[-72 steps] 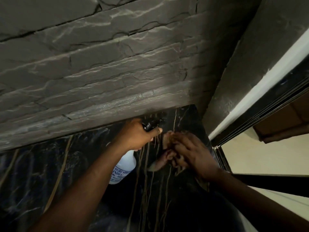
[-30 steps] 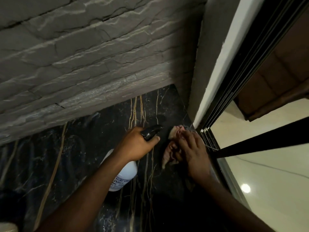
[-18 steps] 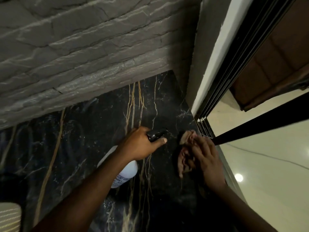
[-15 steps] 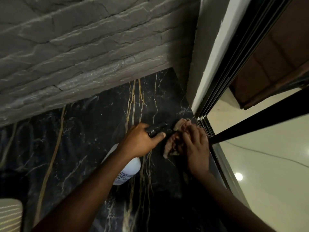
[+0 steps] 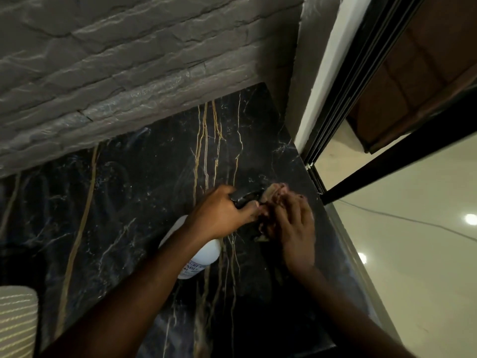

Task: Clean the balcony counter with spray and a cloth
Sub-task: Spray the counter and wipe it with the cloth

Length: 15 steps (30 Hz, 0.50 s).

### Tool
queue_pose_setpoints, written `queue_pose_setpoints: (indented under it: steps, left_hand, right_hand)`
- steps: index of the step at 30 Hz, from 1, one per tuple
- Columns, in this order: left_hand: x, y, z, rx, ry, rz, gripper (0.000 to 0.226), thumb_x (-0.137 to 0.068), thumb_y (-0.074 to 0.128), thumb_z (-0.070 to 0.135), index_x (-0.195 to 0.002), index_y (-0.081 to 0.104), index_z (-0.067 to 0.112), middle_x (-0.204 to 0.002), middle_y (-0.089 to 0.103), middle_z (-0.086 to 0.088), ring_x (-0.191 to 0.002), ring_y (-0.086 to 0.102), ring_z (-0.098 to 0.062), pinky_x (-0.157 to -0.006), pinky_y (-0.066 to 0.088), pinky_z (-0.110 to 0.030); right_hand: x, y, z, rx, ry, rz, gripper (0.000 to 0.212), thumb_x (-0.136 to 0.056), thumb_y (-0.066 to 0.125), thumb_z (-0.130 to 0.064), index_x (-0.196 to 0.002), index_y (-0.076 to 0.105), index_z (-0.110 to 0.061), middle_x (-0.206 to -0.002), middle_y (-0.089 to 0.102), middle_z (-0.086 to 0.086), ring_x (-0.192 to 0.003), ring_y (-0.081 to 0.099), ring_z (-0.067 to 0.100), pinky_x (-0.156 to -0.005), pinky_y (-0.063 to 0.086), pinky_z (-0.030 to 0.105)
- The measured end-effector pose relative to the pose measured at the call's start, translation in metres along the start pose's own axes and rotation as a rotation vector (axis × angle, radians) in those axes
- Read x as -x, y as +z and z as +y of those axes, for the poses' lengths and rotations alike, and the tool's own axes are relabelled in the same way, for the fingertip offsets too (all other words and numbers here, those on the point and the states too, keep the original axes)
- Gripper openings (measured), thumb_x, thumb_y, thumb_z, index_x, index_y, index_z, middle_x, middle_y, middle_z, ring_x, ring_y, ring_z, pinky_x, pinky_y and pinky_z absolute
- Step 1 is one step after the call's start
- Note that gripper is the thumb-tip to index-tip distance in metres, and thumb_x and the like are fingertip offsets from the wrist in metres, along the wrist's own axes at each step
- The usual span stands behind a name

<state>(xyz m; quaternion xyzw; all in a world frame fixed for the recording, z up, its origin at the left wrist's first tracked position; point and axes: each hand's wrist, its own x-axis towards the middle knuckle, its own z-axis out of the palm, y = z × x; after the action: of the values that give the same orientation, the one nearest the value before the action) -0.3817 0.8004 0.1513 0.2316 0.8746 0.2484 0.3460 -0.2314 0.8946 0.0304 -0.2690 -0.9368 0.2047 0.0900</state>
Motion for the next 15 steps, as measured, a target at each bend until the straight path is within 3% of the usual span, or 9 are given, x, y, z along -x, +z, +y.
queue_pose_setpoints:
  steps: [2,5,9,12,14,15]
  left_hand:
    - [0.006,0.009,0.001,-0.016,0.024,-0.064,0.023,-0.08,0.067,0.052,-0.078,0.067,0.029,-0.064,0.06,0.013,-0.066,0.061,-0.009,-0.06,0.044,-0.023]
    - [0.009,0.015,-0.001,-0.059,0.033,-0.039,0.033,-0.08,0.066,0.052,-0.062,0.056,0.027,-0.057,0.053,0.011,-0.064,0.059,-0.016,-0.058,0.04,-0.024]
    - [0.023,0.013,0.001,-0.075,0.074,-0.05,0.036,-0.081,0.065,0.054,-0.061,0.06,0.023,-0.044,0.049,0.009,-0.049,0.05,-0.007,-0.05,0.035,-0.023]
    - [0.036,0.019,0.002,-0.063,0.067,-0.019,0.035,-0.08,0.067,0.051,-0.062,0.063,0.022,-0.047,0.051,0.007,-0.055,0.056,-0.014,-0.052,0.04,-0.025]
    - [0.042,0.025,0.004,-0.036,0.051,0.007,0.027,-0.079,0.069,0.05,-0.07,0.067,0.025,-0.053,0.053,0.01,-0.065,0.062,-0.019,-0.056,0.041,-0.025]
    - [0.047,0.03,0.005,-0.036,0.06,-0.03,0.024,-0.078,0.069,0.051,-0.075,0.069,0.028,-0.058,0.058,0.01,-0.07,0.064,-0.017,-0.059,0.045,-0.026]
  right_hand:
    - [0.028,0.009,-0.018,-0.017,-0.223,-0.041,0.051,-0.088,0.052,-0.04,-0.135,0.044,-0.02,-0.146,0.039,0.012,-0.137,0.029,0.038,-0.107,0.033,0.056]
    - [0.079,-0.008,0.007,-0.019,-0.493,-0.113,0.046,-0.09,0.054,-0.039,-0.131,0.046,-0.02,-0.145,0.042,0.008,-0.137,0.033,0.032,-0.106,0.035,0.05]
    - [0.089,-0.04,0.07,-0.014,-0.218,-0.018,0.049,-0.094,0.038,-0.052,-0.132,0.044,-0.022,-0.147,0.034,0.007,-0.135,0.031,0.036,-0.096,0.041,0.058]
    - [0.062,-0.035,0.052,-0.002,0.076,0.041,0.051,-0.09,0.036,-0.052,-0.13,0.041,-0.021,-0.142,0.04,0.015,-0.131,0.029,0.041,-0.098,0.037,0.063]
    - [0.072,-0.013,0.014,-0.041,0.061,0.051,0.049,-0.087,0.047,-0.043,-0.131,0.04,-0.023,-0.145,0.038,0.013,-0.135,0.026,0.041,-0.104,0.031,0.061]
    - [0.09,-0.005,-0.001,-0.052,-0.071,0.021,0.05,-0.087,0.051,-0.04,-0.132,0.04,-0.024,-0.146,0.038,0.012,-0.137,0.025,0.039,-0.106,0.032,0.059]
